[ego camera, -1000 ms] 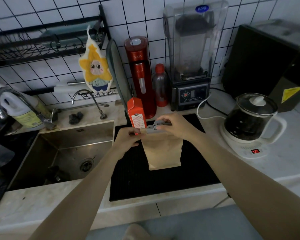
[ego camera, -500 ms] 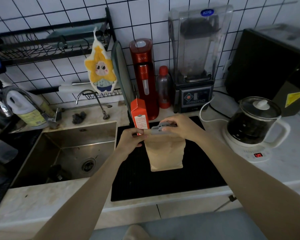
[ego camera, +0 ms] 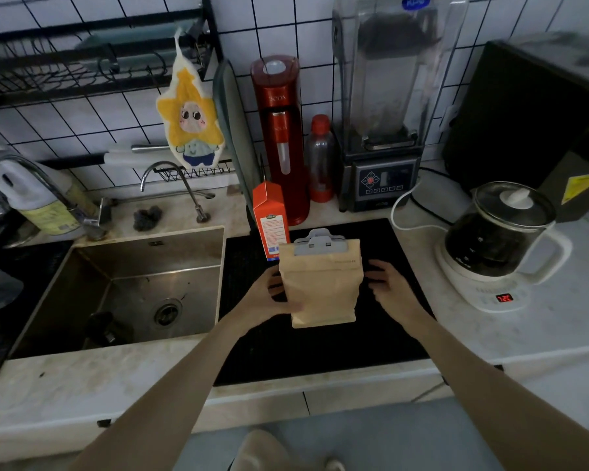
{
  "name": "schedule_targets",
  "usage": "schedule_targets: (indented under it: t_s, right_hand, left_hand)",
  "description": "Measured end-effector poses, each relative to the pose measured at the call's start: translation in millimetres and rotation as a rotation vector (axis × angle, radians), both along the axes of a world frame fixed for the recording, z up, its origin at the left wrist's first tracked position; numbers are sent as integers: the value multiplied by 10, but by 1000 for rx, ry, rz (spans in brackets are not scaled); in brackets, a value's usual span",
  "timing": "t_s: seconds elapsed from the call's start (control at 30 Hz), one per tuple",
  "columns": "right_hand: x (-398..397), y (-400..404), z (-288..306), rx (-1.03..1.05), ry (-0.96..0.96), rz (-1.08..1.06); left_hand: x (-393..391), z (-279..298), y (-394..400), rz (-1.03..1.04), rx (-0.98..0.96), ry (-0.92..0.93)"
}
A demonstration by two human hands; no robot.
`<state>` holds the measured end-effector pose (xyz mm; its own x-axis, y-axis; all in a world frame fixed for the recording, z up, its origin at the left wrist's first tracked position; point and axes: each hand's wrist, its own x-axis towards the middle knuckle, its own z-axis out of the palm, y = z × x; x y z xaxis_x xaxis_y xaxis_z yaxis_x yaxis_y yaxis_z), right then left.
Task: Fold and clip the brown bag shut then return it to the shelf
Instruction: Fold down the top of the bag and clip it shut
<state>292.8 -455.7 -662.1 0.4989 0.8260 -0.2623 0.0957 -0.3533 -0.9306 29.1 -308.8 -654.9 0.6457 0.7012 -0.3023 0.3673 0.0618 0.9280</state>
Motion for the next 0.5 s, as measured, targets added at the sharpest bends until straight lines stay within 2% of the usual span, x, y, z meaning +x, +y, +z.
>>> schedule_targets:
  t_s: [0.13,0.23,0.3,0.5]
  right_hand:
    - [-154,21,-62,-111,8,235]
    - [-161,68,-74,-79,35,246]
    - [-150,81,-65,-80,54,325]
    - [-94,104,-164,-93,-124,379]
  left_hand:
    - [68,-163,-100,-114,132,126]
    - [114,-180,-134,-105,175,98]
    - [151,-191,-143,-99,174,77]
    - [207,-303,-142,17,184,49]
